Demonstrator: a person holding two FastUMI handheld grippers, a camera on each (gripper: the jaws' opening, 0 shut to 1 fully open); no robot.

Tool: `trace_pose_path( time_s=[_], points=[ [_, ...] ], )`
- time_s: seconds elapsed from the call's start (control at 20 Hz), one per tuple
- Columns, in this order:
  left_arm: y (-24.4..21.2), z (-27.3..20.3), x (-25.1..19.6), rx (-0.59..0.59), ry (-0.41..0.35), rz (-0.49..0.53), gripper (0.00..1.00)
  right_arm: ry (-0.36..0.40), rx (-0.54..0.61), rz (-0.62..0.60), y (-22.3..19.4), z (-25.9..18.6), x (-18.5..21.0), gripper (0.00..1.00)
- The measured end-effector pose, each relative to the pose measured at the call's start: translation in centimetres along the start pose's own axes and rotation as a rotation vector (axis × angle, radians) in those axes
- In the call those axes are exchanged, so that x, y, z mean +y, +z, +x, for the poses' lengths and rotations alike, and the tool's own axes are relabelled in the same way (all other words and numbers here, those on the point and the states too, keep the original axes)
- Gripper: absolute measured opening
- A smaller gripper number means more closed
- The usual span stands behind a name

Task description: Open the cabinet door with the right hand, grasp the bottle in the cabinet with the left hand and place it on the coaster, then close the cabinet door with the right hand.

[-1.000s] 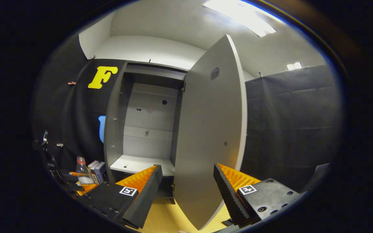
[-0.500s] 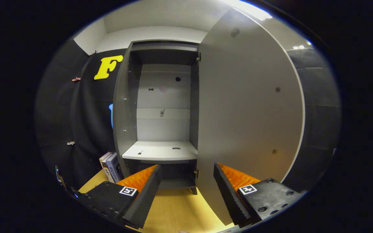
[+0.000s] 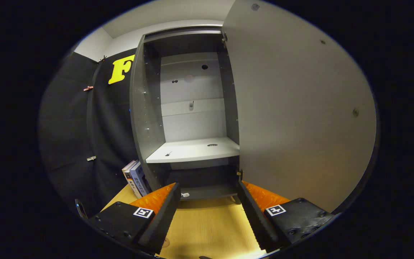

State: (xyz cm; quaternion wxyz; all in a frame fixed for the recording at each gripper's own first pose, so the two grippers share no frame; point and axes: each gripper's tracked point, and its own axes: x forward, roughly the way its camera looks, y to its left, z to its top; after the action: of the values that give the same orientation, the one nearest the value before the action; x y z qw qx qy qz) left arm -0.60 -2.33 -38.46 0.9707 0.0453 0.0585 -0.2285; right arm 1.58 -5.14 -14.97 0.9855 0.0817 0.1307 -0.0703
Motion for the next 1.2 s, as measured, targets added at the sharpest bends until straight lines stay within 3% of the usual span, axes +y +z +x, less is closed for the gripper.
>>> trace_pose_path(
  time_s=[0.2, 0.65, 0.95, 1.2],
  points=[
    [-1.4, 0.0, 0.3, 0.006, 0.019, 0.036, 0.81, 0.036, 0.045, 0.012, -1.5, 1.0, 1.1, 0.98],
    [-0.8, -1.0, 0.3, 0.032, 0.043, -0.176, 0.9, 0.048, 0.052, -0.005, -1.7, 1.7, 2.1, 0.97],
    [4.3, -0.9, 0.2, -0.027, 0.016, -0.174, 0.95, 0.03, 0.018, -0.038, -0.3, 1.3, 2.0, 0.97],
    [12.2, -1.3, -1.1, -0.066, -0.022, -0.135, 0.95, -0.005, -0.047, -0.062, 3.7, -0.4, 1.6, 0.98]
  ],
)
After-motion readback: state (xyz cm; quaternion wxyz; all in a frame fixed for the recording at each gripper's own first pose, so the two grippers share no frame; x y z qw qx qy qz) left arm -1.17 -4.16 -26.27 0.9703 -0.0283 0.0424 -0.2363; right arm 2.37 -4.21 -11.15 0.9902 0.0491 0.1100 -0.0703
